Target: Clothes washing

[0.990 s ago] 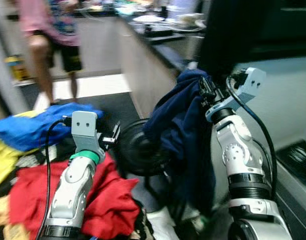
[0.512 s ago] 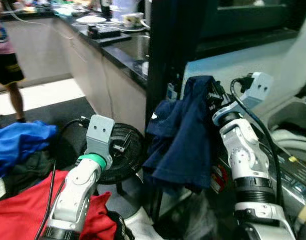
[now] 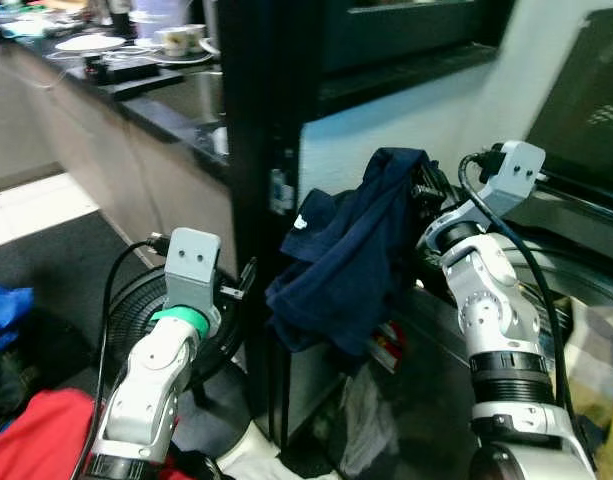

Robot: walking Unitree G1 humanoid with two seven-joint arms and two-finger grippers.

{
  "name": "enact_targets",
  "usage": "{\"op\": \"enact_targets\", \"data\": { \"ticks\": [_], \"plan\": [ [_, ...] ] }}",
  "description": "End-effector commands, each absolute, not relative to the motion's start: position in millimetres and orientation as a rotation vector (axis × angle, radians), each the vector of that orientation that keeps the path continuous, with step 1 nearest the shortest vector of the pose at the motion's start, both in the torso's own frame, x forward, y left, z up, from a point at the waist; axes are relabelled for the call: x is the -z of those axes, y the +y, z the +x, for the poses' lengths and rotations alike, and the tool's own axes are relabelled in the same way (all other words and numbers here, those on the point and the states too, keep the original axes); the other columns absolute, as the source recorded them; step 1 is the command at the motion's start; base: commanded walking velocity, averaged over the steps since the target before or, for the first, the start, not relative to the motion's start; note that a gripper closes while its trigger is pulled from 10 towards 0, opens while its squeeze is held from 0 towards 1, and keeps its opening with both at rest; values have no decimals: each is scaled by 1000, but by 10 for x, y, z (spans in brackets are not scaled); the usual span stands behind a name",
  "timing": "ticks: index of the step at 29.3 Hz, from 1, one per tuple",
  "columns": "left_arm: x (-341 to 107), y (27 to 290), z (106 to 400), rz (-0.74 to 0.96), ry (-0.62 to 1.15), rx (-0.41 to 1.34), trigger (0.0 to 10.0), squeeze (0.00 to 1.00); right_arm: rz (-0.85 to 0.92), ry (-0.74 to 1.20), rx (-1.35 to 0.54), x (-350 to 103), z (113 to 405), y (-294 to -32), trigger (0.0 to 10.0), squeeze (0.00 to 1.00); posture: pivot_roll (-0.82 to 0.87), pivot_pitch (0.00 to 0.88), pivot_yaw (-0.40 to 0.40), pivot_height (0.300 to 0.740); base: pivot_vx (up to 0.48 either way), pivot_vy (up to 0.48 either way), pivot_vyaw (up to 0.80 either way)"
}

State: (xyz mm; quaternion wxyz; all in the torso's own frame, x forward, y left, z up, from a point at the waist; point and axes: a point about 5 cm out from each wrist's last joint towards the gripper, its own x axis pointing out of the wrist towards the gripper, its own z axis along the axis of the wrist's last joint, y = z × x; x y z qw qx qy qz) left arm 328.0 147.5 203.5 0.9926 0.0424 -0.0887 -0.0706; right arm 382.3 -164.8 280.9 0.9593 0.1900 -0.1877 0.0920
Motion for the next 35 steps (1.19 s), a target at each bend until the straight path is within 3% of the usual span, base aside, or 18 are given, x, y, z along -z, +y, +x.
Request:
{"op": "enact_targets", "data": {
  "ticks": [1,30,35],
  "plan": [
    [-2008,1513,3272,105,-162,110,10000,0,381,-421,-179,-2904,3806,-1678,10000,0,23,0,9,740,0,0,-800],
    [-1998,1493,3260,42,-163,89,10000,0,343,-409,-180,-2889,3820,-1691,10000,0,17,0,-9,740,0,0,-800],
    [-2018,1493,3255,36,-175,84,10000,0,298,-403,-177,-2877,3823,-1651,10000,0,17,0,-11,740,0,-192,0]
  ]
}}
